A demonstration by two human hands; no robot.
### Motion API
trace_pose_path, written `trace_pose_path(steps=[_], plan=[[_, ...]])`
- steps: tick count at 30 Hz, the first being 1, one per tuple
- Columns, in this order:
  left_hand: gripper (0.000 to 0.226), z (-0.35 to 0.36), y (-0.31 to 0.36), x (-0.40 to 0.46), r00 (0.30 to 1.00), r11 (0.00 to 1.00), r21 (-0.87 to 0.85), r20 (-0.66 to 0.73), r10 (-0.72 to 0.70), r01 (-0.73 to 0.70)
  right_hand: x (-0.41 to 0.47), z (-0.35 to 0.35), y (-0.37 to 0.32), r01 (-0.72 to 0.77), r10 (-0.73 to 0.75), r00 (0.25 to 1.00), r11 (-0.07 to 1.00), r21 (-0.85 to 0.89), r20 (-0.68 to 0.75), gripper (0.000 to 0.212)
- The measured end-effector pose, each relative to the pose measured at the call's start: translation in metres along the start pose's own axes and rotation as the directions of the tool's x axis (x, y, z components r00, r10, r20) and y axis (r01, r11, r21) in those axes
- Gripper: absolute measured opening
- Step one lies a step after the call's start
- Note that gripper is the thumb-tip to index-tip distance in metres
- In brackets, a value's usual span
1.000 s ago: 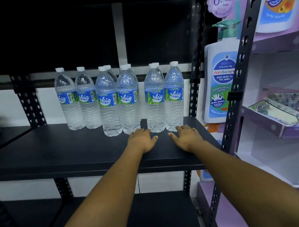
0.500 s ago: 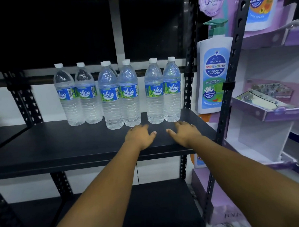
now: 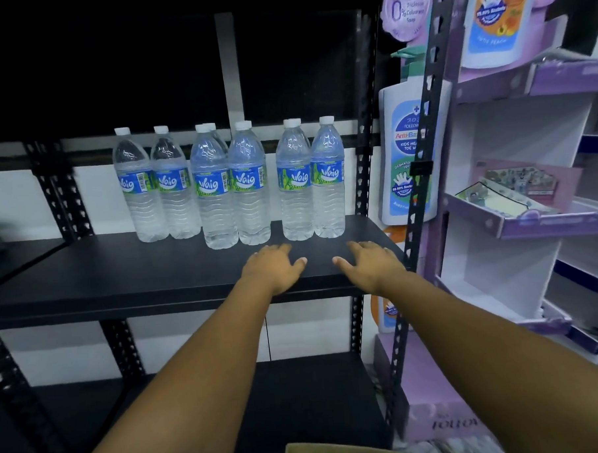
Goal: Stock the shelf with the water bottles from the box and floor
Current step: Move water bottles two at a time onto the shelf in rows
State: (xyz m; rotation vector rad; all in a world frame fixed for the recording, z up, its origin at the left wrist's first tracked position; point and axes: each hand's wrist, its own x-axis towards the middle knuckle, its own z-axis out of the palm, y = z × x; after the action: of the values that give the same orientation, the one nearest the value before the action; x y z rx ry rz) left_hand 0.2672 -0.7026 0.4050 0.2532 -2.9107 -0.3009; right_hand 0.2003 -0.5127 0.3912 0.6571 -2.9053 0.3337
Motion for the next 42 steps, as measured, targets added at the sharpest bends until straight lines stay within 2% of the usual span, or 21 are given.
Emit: trace_pose_path(steps=[4,9,21,26,33,42], plan=[[0.062,-0.011,0.016,-0.019,1.0,1.0,-0.01,-0.013,-0.019,0.018,-0.017,-0.017,0.006,0.029,-0.029,1.0,0.999,-0.02,-0.006,0.067],[0.063,-0.048,0.032,-0.031,0.997,0.998,-0.031,0.05,-0.054,0.056,-0.022,-0.06,-0.002,0.044,-0.045,0.998,0.999,0.002,0.05,0.068],[0.057,-0.236,0.077,-0.028,0.972,0.989,-0.056,0.198,-0.126,0.14,-0.014,-0.228,-0.04,0.008,-0.017,0.97,0.999,0.036,0.241,0.066],[0.064,-0.288,0.087,-0.038,0.961,0.992,-0.02,0.249,-0.118,0.127,-0.026,-0.275,-0.061,-0.025,0.009,0.962,0.998,0.055,0.272,0.067],[0.06,-0.32,0.081,-0.06,0.961,0.994,-0.012,0.259,-0.099,0.106,-0.041,-0.301,-0.089,-0.042,0.025,0.964,0.997,0.062,0.263,0.069],[0.062,-0.319,0.065,-0.074,0.96,0.998,-0.006,0.274,-0.059,0.063,-0.053,-0.305,-0.102,-0.058,0.046,0.972,0.997,0.046,0.232,0.07]])
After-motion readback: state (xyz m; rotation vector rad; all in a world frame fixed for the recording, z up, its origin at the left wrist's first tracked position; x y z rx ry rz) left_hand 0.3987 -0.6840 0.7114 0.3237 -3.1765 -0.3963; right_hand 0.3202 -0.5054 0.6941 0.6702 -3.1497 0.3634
